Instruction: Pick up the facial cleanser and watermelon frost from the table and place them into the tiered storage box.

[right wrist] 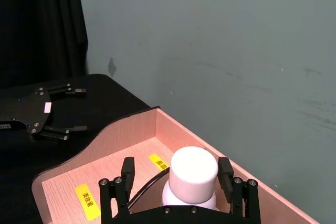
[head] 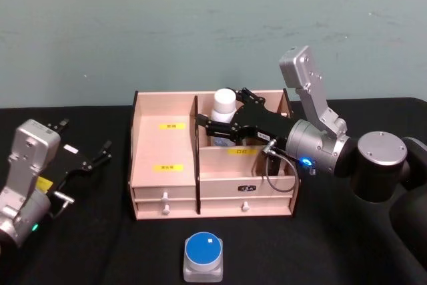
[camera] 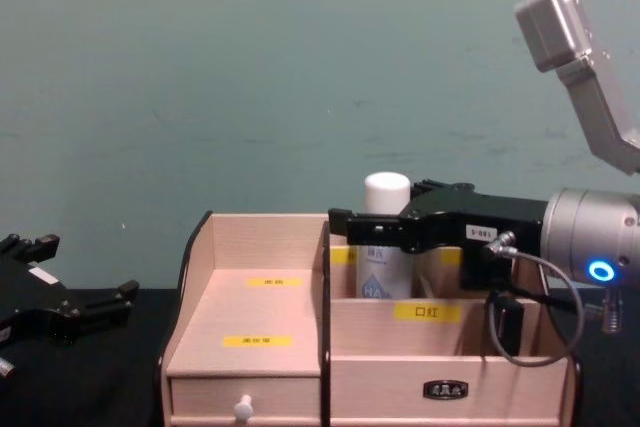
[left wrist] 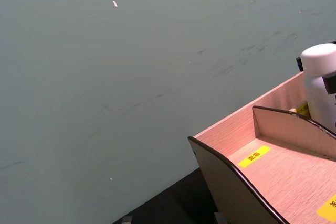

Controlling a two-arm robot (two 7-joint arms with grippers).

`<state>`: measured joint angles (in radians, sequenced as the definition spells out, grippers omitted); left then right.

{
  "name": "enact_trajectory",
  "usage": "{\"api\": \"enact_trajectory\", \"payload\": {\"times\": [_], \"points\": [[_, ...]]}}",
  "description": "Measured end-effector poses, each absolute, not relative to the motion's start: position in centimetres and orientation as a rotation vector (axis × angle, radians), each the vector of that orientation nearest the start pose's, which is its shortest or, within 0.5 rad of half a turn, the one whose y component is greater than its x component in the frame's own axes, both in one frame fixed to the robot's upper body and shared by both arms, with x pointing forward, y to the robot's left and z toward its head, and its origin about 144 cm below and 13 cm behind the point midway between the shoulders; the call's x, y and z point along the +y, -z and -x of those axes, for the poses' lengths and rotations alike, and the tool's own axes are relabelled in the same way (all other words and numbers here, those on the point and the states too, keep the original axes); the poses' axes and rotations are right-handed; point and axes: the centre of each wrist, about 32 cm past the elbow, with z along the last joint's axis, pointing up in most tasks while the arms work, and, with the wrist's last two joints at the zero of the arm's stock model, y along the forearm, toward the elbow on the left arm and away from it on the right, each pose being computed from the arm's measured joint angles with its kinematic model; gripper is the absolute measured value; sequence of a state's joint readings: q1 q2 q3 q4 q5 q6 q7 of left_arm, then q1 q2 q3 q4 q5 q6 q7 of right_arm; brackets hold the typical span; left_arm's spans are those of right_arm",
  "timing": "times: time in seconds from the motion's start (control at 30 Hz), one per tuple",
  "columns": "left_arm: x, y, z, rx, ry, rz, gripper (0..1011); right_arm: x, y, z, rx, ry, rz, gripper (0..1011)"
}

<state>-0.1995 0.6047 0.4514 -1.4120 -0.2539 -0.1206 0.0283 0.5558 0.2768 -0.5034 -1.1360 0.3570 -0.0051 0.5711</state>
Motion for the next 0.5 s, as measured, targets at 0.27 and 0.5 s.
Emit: {"api": "enact_trajectory", "payload": {"times": [0.27,0.5], "points": [[31.0,-114.0,-48.9,-0.285,-1.248,-0.304,1010,-21.2,-120.6,-58.6,-0.105,0.688,0.094,1002],[31.0,-114.0,-48.9,-0.285,-1.248,-0.304,1010,-21.6,-123.9,-57.1,-0.186,0.684,0.079,1002]]}}
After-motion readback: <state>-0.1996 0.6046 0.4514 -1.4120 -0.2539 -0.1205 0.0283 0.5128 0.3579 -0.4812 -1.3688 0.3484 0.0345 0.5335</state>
